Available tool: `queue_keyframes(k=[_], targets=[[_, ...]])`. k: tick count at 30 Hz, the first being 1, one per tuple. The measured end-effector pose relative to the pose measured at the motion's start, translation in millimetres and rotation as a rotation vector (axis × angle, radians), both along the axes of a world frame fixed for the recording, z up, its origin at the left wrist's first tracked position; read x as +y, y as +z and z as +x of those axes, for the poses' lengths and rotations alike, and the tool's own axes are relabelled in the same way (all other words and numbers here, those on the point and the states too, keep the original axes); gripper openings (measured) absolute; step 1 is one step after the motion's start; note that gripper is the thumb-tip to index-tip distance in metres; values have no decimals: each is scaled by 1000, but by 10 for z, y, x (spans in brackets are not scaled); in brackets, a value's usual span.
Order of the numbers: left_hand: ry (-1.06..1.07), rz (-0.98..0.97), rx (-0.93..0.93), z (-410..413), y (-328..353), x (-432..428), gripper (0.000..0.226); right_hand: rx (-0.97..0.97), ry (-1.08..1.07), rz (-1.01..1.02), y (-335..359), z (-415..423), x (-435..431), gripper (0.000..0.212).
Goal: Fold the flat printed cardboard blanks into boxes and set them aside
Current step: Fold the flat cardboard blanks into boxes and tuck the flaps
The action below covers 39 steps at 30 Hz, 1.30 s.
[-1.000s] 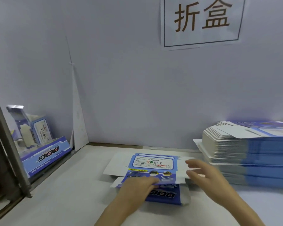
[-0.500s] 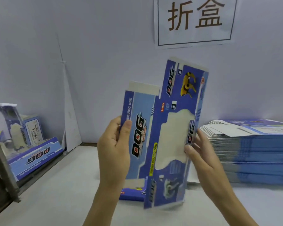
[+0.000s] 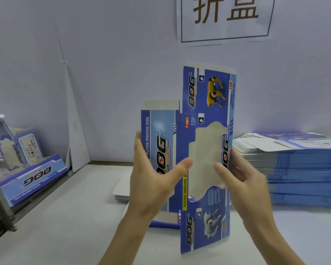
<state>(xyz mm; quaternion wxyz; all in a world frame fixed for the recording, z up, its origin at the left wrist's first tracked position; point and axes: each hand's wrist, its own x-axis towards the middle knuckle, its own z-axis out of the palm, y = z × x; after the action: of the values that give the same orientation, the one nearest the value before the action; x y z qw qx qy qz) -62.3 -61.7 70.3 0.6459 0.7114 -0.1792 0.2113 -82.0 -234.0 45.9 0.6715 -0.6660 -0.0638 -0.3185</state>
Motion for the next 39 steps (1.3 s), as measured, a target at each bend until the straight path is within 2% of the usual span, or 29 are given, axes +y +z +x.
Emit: queue_keyframes(k=[2, 5, 8, 10, 12, 14, 15, 17, 19, 21, 26, 28, 30, 35, 39], targets=[[-160, -58, 33, -29, -42, -82, 107, 2, 17, -32, -38, 4, 76, 40], [-464, -167, 212, -107, -110, -145, 73, 38, 121, -121, -102, 1, 215, 33], [-662, -365, 393, -71, -87, -27, 38, 41, 93, -221, -80, -4, 178, 48], [-641, -461, 393, -4, -44, 93, 26, 24, 28, -179, -10, -7, 67, 58], [-532, -454, 398, 55, -13, 189, 33, 86, 83, -44, 71, -17, -48, 74], [-458, -403, 409, 93, -30, 237, 49, 227, 187, 3, 129, -37, -146, 86], [-432, -368, 405, 90, -40, 242, 53, 282, 240, 8, 142, -38, -189, 84], [-421, -331, 389, 87, -57, 233, 45, 322, 264, 43, 130, -37, -270, 71], [-438, -323, 393, 85, -52, 217, 40, 296, 222, 101, 106, -34, -315, 54], [-439, -296, 379, 93, -43, 202, 44, 246, 210, 131, 106, -37, -332, 47], [-382, -137, 289, 90, 10, 218, 44, 196, 222, 141, 175, -72, -329, 59], [-378, -83, 295, 88, 0, 220, 49, 191, 213, 151, 181, -83, -338, 55], [-395, -99, 292, 89, -15, 215, 45, 193, 203, 177, 165, -83, -337, 48], [-369, -98, 295, 108, -23, 224, 44, 218, 209, 138, 174, -84, -298, 52], [-360, -125, 321, 109, -31, 228, 38, 222, 226, 177, 152, -61, -312, 46]])
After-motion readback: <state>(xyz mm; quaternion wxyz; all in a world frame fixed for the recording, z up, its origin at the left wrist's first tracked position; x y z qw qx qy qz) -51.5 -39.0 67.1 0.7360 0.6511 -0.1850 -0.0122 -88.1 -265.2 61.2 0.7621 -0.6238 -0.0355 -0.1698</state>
